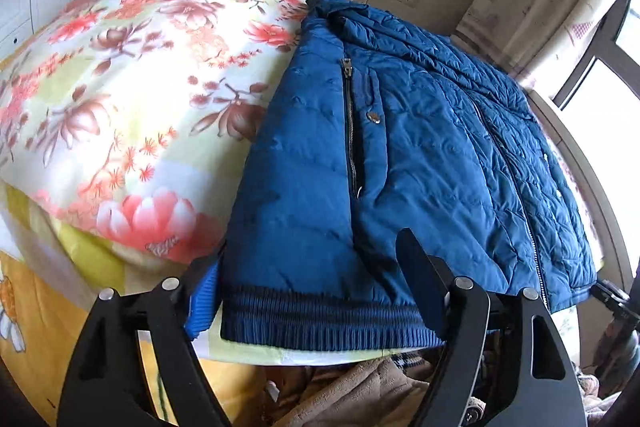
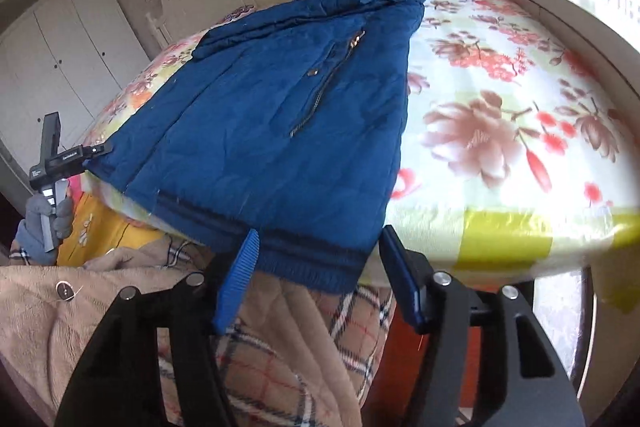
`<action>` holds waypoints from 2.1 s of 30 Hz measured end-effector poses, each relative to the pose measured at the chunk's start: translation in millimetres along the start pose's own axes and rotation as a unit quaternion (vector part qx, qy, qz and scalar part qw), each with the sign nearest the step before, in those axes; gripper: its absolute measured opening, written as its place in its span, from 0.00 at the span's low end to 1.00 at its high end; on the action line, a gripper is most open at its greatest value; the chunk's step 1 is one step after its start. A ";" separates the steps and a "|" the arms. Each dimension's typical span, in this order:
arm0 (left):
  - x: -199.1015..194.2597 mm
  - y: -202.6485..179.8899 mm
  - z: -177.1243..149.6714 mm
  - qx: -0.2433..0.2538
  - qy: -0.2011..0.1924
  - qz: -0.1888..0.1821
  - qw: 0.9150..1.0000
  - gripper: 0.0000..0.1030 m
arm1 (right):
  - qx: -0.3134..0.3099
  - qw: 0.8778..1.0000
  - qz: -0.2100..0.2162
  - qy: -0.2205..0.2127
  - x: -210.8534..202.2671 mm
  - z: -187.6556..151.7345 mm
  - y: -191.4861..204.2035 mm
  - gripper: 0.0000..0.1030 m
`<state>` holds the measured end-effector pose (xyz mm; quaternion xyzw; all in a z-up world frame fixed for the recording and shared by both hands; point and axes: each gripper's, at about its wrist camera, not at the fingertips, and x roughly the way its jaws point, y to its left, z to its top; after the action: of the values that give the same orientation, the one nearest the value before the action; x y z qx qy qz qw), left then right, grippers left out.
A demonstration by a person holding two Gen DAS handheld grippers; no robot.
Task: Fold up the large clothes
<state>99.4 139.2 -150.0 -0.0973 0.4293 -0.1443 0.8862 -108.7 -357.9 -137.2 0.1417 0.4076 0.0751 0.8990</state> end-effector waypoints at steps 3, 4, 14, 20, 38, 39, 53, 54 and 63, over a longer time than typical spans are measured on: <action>-5.5 1.7 -1.0 -0.007 -0.006 -0.007 1.000 0.66 | 0.027 0.999 0.021 -0.009 0.3 -4.3 -3.8 0.56; -10.0 -0.3 -0.1 -0.005 -0.013 -0.017 1.000 0.66 | 0.034 0.999 0.032 -0.011 1.1 -3.6 -5.2 0.56; 5.7 7.8 11.9 -0.008 -0.010 -0.022 1.000 0.76 | 0.143 0.979 0.143 -0.016 22.1 -10.8 -39.0 0.64; 7.0 -10.7 10.1 0.029 -0.010 -0.012 0.999 0.52 | 0.078 0.989 0.118 -0.035 9.8 -4.2 -12.8 0.30; 26.5 -11.9 26.9 0.007 0.007 -0.047 0.999 0.60 | 0.074 0.994 0.065 -0.052 35.8 30.1 6.3 0.32; 27.3 -11.0 27.0 0.000 0.012 -0.049 0.999 0.34 | 0.076 0.994 0.060 -0.055 37.0 30.5 6.5 0.23; -151.7 -0.7 -43.1 -0.041 -0.103 -0.265 0.958 0.12 | 0.005 0.948 0.218 -0.233 -114.6 -5.3 10.6 0.12; -165.0 1.4 -43.4 -0.046 -0.122 -0.289 0.949 0.13 | -0.006 0.943 0.224 -0.246 -125.3 -3.8 15.7 0.12; -103.0 12.3 93.7 -0.185 -0.124 -0.346 0.911 0.15 | 0.012 0.959 0.173 -0.226 -97.5 148.3 34.3 0.14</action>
<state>114.7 190.2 -20.7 -0.4190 0.2743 -0.3469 0.7930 -61.6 -378.5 36.1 0.2346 0.1639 0.1906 0.9390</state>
